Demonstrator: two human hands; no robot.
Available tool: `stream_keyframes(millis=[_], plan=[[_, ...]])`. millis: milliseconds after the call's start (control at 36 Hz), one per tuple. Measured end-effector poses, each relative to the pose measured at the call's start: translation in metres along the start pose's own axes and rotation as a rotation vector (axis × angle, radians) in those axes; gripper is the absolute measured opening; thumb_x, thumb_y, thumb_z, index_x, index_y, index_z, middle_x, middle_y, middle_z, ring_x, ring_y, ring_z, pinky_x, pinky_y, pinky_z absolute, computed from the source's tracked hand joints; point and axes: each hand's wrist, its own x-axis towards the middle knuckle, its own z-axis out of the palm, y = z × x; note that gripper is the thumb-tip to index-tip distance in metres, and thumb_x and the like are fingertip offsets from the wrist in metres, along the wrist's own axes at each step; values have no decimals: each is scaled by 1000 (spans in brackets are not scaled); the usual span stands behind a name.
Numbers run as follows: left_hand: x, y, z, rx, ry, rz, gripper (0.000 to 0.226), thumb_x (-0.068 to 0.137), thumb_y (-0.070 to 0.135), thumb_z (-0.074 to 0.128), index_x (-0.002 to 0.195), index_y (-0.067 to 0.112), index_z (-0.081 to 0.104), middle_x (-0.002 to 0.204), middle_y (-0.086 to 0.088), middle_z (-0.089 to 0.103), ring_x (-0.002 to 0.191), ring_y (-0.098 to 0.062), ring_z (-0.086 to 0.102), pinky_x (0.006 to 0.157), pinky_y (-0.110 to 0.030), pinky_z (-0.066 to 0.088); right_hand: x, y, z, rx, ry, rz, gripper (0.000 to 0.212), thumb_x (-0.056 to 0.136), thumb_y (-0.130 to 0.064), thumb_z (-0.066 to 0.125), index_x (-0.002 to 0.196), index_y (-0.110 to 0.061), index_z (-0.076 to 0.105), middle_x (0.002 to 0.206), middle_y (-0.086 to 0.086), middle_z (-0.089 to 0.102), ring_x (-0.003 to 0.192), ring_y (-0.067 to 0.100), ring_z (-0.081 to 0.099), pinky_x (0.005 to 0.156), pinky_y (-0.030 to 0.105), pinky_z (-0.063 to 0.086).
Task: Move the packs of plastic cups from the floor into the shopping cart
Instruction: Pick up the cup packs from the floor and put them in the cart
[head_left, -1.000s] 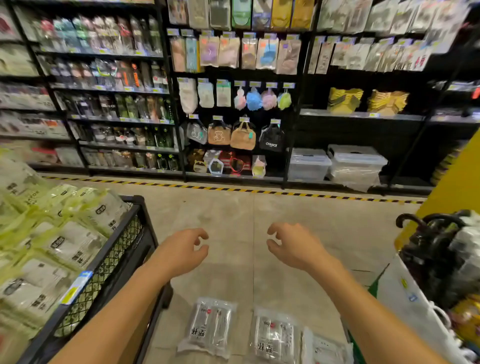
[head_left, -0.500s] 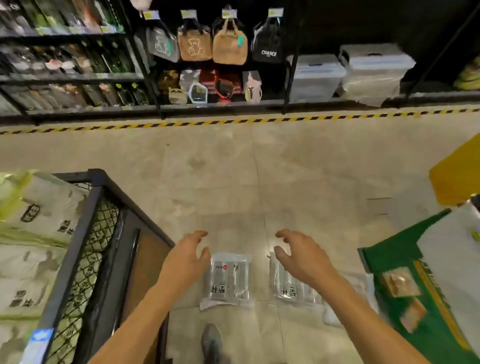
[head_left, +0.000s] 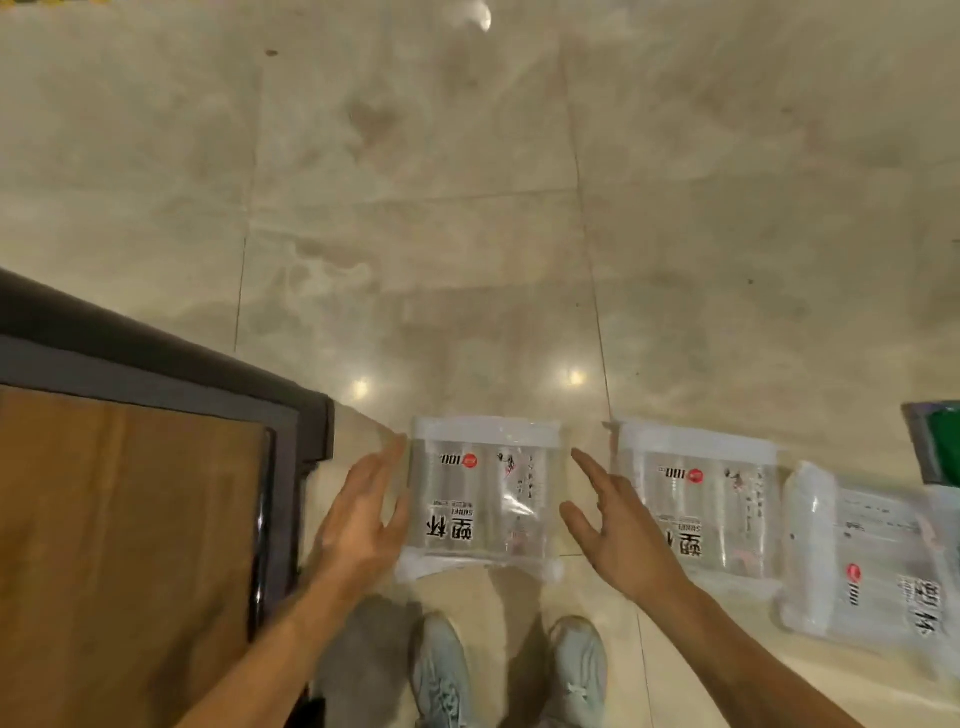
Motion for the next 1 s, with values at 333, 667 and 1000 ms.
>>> stream_keyframes(millis=[333,667,1000], plan=[[109,-166,184,-161,-184,-232,63,94,55,44,144,64,7,149,1,31,123,-24,50,101,-52,47,165,137,168,96,-51,-89,85,95,-69,54,149,-74,-11,167,15,29,161,25,18,126,46,30],[97,-115,135,-291,-83,-147,62,92,63,40,142,66,4,130,3,38,97,-4,58,69,-17,53,131,92,114,170,108,-141,85,97,-55,63,143,-83,-2,154,3,31,82,7,52,98,35,48],[21,176,-149,-227,-33,130,62,99,46,43,142,67,5,128,7,38,100,19,44,83,-8,34,-66,-113,-179,267,272,-155,81,95,-53,67,146,-77,9,138,-12,35,121,2,48,104,29,37]])
